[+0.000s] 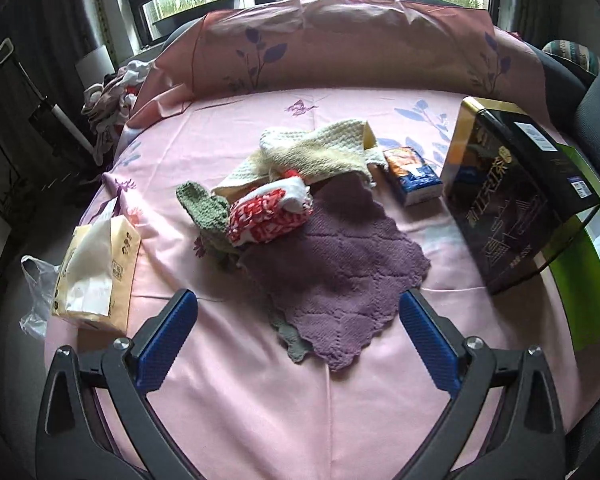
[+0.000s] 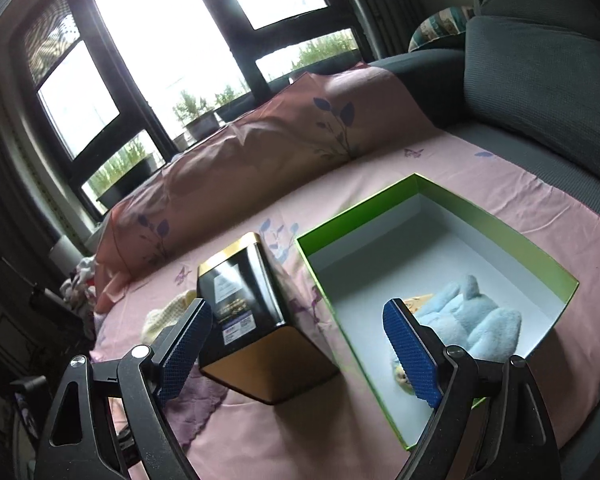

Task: Organize soft objects
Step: 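Move the right tool back to the red-and-white knitted sock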

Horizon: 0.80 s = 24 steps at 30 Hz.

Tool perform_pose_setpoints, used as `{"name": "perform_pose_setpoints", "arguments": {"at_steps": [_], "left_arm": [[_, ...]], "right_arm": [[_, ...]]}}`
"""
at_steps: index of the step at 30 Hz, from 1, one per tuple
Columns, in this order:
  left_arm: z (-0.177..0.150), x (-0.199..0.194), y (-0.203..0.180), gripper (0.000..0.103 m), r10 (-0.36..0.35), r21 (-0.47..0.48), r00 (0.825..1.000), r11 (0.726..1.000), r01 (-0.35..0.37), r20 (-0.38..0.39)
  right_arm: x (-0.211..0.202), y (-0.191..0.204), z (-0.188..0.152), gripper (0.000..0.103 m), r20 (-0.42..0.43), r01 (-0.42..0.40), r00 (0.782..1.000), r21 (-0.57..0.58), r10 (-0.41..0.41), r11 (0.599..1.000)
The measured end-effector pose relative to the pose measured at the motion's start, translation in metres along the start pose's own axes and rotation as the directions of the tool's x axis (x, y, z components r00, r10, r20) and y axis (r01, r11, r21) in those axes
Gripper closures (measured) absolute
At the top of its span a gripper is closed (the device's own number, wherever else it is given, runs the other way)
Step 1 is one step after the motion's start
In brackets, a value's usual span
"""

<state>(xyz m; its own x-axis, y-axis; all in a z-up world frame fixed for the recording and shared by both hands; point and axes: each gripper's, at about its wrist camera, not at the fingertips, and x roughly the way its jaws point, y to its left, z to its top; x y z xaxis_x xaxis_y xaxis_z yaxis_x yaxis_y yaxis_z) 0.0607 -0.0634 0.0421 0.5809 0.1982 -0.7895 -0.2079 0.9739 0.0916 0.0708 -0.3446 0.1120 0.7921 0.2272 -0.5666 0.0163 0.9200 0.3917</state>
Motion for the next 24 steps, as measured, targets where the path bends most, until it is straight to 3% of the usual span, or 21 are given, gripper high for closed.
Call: {"name": "perform_pose_setpoints", "arguments": {"at_steps": [4, 8, 17, 24], "left_arm": [[-0.009, 0.022, 0.027, 0.002, 0.026, -0.063, 0.998, 0.998, -0.029, -0.058], [-0.016, 0.043, 0.047, 0.003, 0.035, -0.096, 0.990, 0.994, -0.048, -0.135], [-0.021, 0.057, 0.070, 0.003, 0.017, -0.158, 0.982, 0.986, -0.048, -0.189], [-0.019, 0.051, 0.093, 0.004, -0.019, -0.243, 0.988, 0.970, -0.019, -0.153]], "right_arm": [[0.015, 0.040, -0.013, 0.015, -0.103, -0.087, 0.992, -0.088, 0.078, 0.992], [0.034, 0.074, -0.029, 0.015, -0.215, -0.180, 0.965, -0.132, 0.149, 0.975], [0.066, 0.130, -0.060, 0.015, -0.357, -0.224, 0.924, -0.213, 0.137, 0.951], [0.095, 0.162, -0.069, 0.015, -0.425, -0.218, 0.902, -0.284, 0.081, 0.934]]}}
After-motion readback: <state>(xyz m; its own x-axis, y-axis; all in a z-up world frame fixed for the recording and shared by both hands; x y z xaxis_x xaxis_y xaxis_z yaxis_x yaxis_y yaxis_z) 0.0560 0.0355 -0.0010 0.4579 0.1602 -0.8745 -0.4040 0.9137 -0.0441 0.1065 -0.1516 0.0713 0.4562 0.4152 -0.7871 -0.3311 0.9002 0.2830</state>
